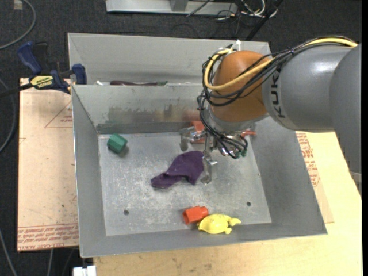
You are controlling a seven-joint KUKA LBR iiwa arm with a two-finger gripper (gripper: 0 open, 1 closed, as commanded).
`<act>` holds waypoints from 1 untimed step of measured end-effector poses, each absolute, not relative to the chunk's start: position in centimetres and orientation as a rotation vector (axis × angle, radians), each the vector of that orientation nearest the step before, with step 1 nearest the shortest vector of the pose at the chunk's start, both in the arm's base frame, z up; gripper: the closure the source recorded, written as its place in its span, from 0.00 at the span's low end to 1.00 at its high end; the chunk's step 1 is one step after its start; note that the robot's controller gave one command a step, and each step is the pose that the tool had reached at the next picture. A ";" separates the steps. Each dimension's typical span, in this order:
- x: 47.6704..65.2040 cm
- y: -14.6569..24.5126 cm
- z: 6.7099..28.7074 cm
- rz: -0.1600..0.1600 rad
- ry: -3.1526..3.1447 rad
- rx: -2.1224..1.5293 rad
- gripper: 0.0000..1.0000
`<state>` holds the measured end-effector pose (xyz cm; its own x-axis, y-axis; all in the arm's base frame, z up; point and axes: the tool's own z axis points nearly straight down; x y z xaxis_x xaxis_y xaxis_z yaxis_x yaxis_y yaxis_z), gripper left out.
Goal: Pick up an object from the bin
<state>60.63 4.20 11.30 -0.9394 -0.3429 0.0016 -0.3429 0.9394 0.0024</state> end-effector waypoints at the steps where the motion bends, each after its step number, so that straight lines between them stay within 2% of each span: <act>1: 61.0 5.3 12.3 -0.003 -3.103 0.533 0.00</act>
Offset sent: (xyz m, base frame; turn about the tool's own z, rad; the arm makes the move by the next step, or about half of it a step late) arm 0.0090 0.0053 -0.0430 -0.1326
